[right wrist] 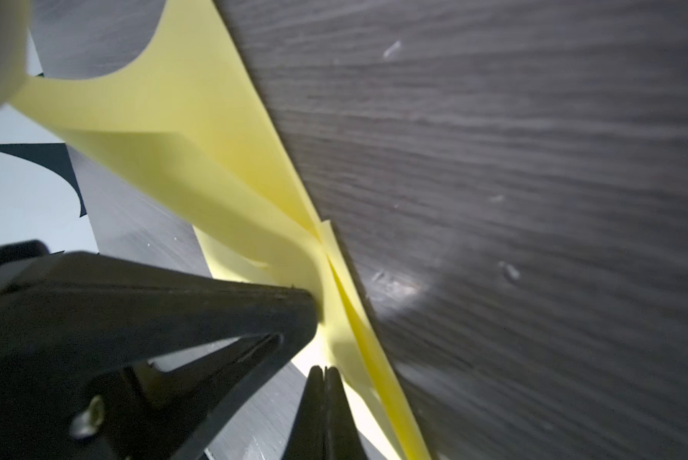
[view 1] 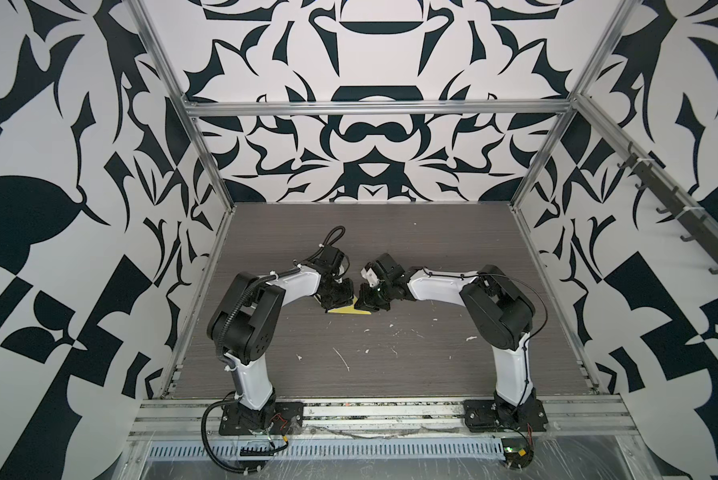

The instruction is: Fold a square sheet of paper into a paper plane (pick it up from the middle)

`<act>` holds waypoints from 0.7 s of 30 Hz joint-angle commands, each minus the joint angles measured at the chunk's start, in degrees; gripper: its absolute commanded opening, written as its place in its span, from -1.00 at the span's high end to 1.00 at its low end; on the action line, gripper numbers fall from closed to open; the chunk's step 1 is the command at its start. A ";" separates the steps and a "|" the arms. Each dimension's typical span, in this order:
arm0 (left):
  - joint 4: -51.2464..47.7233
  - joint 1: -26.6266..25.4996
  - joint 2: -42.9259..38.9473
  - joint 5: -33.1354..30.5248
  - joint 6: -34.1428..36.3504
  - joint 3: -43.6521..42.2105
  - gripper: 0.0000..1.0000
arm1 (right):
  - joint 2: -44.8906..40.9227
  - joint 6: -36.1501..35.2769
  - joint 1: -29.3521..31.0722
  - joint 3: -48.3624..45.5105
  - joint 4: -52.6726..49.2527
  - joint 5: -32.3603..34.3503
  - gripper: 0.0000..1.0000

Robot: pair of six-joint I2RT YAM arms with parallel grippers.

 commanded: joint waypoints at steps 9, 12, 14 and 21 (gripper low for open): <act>-2.21 -0.09 1.64 -1.77 -0.21 -0.83 0.94 | -1.96 1.90 -0.17 -1.06 0.03 3.90 1.00; -2.14 -0.09 1.66 -1.73 -0.35 -0.81 0.94 | -1.99 1.90 -0.32 -0.98 -0.68 4.35 1.00; -2.11 -0.09 1.66 -1.73 -0.48 -0.85 0.93 | -1.68 2.07 -0.31 -0.83 -1.72 4.74 1.00; -2.59 -0.09 1.35 -2.03 0.02 -0.11 0.94 | -0.58 2.35 -0.26 -2.70 -4.06 5.23 1.00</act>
